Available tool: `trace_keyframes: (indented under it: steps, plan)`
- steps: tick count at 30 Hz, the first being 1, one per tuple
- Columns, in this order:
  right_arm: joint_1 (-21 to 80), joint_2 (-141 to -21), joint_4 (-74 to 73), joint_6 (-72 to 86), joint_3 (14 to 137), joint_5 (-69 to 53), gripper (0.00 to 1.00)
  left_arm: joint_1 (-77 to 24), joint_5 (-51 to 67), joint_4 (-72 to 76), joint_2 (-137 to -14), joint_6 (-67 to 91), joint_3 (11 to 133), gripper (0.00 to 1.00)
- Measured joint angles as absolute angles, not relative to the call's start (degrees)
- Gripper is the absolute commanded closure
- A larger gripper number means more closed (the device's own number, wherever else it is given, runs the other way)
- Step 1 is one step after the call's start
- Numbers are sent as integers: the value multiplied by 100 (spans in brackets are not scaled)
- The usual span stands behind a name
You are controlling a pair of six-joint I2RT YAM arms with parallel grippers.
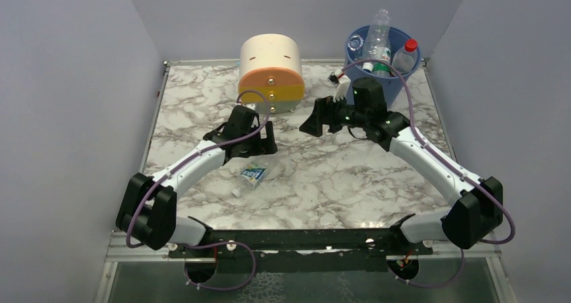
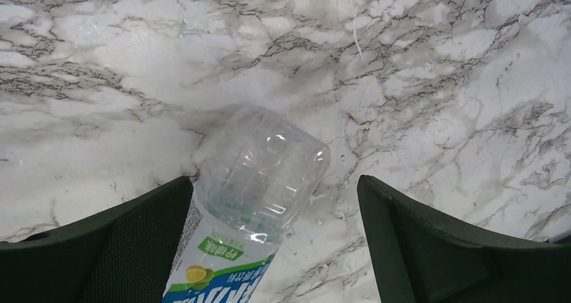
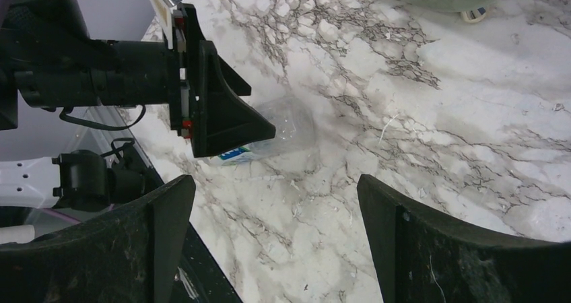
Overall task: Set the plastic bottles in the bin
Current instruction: Pick up the plastic bottle at the center of the board.
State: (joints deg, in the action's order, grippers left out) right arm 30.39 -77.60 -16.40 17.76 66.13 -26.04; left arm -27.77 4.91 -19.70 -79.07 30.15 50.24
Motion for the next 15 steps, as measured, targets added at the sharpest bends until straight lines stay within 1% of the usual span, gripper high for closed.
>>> trace_keyframes:
  steps: [8,15]
  plan:
    - [3039,-7749,-1640,1778,6591,-2604,5,-2777,506,-2611,-7509,2694,5022,1]
    - [3039,-7749,-1638,1778,6587,-2609,5,-2777,517,-3133,-7415,2626,5022,1]
